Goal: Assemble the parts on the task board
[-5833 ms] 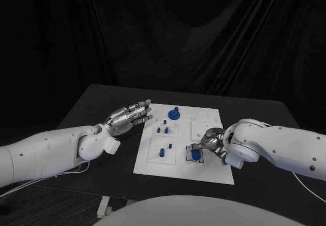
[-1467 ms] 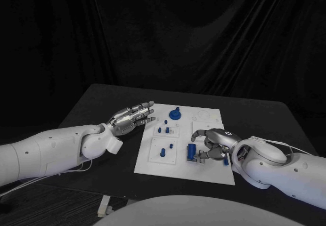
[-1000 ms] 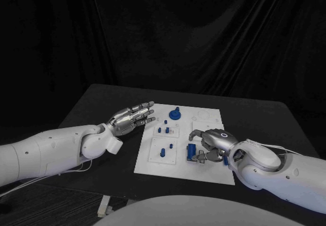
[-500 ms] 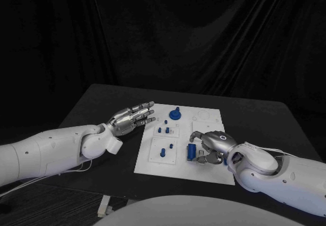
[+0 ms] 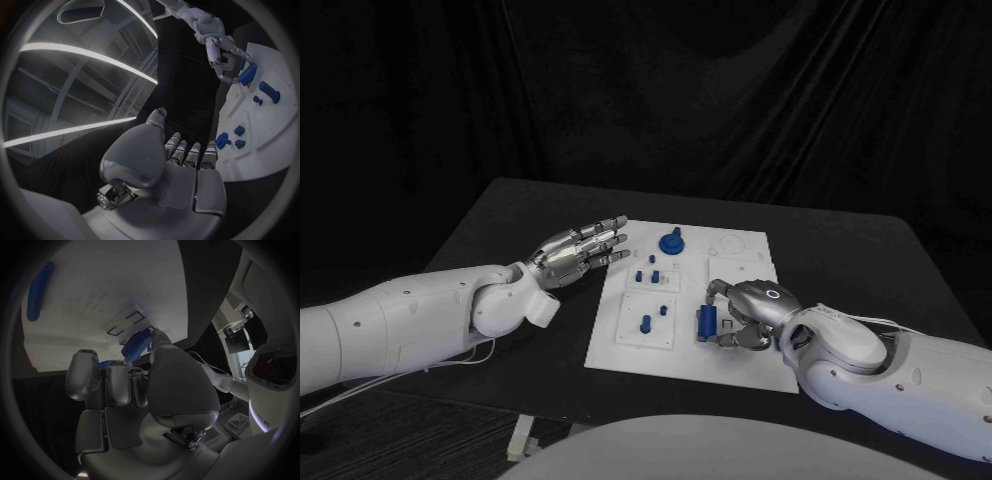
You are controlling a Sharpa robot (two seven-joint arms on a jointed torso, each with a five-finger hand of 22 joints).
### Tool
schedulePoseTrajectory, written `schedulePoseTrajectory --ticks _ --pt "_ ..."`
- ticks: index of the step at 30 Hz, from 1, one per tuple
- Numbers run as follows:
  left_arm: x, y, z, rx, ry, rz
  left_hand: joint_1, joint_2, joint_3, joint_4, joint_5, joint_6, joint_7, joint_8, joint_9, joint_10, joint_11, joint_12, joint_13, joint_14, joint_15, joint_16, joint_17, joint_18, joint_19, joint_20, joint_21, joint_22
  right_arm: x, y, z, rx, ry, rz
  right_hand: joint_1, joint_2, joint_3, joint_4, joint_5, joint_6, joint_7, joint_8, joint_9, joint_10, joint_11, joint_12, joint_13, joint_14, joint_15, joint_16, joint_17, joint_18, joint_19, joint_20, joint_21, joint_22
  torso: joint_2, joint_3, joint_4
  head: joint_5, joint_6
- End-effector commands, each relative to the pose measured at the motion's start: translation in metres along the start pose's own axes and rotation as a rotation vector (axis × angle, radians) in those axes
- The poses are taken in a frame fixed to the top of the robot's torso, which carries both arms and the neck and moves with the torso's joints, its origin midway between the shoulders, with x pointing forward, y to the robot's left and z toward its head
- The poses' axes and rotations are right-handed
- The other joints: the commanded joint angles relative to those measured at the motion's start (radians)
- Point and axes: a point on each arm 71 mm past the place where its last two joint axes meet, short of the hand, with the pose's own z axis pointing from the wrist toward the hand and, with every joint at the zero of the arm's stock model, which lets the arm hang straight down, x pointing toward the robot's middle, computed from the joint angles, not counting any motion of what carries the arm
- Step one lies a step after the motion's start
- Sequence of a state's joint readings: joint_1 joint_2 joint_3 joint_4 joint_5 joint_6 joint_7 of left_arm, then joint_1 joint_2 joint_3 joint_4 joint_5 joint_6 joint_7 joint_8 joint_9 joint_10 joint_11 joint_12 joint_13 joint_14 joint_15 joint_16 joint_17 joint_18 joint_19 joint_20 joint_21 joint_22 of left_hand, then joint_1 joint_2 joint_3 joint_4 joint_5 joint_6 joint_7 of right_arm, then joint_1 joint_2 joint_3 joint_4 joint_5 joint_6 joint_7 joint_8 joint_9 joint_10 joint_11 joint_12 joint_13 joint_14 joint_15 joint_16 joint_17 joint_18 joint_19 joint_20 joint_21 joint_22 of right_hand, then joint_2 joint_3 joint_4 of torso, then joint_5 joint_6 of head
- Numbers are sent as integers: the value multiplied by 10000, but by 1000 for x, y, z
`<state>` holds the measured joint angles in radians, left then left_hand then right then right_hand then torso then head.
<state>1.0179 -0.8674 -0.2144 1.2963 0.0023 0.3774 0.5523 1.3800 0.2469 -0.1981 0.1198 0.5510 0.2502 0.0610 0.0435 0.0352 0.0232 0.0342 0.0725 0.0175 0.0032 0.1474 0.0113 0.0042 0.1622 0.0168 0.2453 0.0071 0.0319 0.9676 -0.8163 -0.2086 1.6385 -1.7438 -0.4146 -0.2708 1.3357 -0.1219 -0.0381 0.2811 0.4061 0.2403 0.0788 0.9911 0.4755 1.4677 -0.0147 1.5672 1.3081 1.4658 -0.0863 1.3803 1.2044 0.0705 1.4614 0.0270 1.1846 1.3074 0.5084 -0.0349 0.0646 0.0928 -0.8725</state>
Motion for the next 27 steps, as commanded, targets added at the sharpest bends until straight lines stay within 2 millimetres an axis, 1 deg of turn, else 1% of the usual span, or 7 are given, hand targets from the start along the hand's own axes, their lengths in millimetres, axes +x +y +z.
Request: schedulePoseTrajectory --ticks 1,2,5,16,21,25,27 --pt "2 0 1 87 132 -159 -7 65 -12 -57 44 41 46 65 8 -40 6 67 -1 11 72 61 12 101 15 67 67 15 1 -1 0 161 -54 -78 75 229 54 -22 1104 145 -5 205 -147 1031 -53 36 2627 413 6 -31 2 77 32 -34 -59 1582 2 -1 -2 -1 -1" --pt "2 0 1 83 137 -161 -7 65 -12 -57 44 41 46 65 8 -40 6 67 -1 11 72 61 12 101 15 67 67 15 1 -1 0 139 -70 -72 71 270 70 -4 1595 246 -14 276 -230 1031 -64 36 2627 415 -1 -34 5 78 34 -42 -73 1582 3 -1 -2 -4 -1" --pt "2 0 1 71 142 -163 -11 73 -9 -57 43 37 53 66 7 -42 11 64 -2 11 76 61 12 102 17 73 68 16 1 -1 0 94 -121 -55 -146 358 79 67 2391 475 -25 331 -415 1031 -77 36 2627 421 -11 -32 21 75 46 -51 -70 1589 4 -1 1 -6 -1" --pt "1 1 2 25 153 -165 -11 73 -9 -57 43 37 53 66 7 -42 11 64 -2 11 76 61 12 102 17 73 68 16 0 -1 -2 -11 -280 3 -339 372 350 60 3792 744 -34 239 -902 1031 -94 36 2627 427 -27 -40 36 72 67 -69 -77 1598 1 -2 -1 8 -1" --pt "2 1 2 11 164 -172 -18 89 -2 -56 44 44 63 68 8 -42 20 69 -1 13 85 65 13 103 20 84 69 17 -1 -1 -4 -71 -459 67 -872 369 829 95 5551 802 -31 -54 -1361 1031 -107 36 2627 505 -43 166 394 -11 211 -87 358 1719 -1 -2 -1 19 -1" --pt "1 1 1 -2 150 -167 -18 89 -2 -56 44 44 63 68 8 -42 20 69 -1 13 85 65 13 103 20 84 69 17 -2 -1 -6 -65 -487 87 -1245 370 1248 99 6348 886 -27 -187 -1595 1031 -112 36 2627 521 -45 255 524 -32 246 -93 491 1749 3 0 -4 20 -1" --pt "1 1 1 -9 140 -162 -18 89 -2 -56 44 44 63 68 8 -42 20 69 -1 13 85 65 13 103 20 84 69 17 -2 -2 -7 -46 -472 92 -1351 351 1374 103 6497 913 -31 -216 -1656 1031 -115 36 2627 521 -46 266 540 -37 251 -94 524 1755 3 -1 -1 23 -1"
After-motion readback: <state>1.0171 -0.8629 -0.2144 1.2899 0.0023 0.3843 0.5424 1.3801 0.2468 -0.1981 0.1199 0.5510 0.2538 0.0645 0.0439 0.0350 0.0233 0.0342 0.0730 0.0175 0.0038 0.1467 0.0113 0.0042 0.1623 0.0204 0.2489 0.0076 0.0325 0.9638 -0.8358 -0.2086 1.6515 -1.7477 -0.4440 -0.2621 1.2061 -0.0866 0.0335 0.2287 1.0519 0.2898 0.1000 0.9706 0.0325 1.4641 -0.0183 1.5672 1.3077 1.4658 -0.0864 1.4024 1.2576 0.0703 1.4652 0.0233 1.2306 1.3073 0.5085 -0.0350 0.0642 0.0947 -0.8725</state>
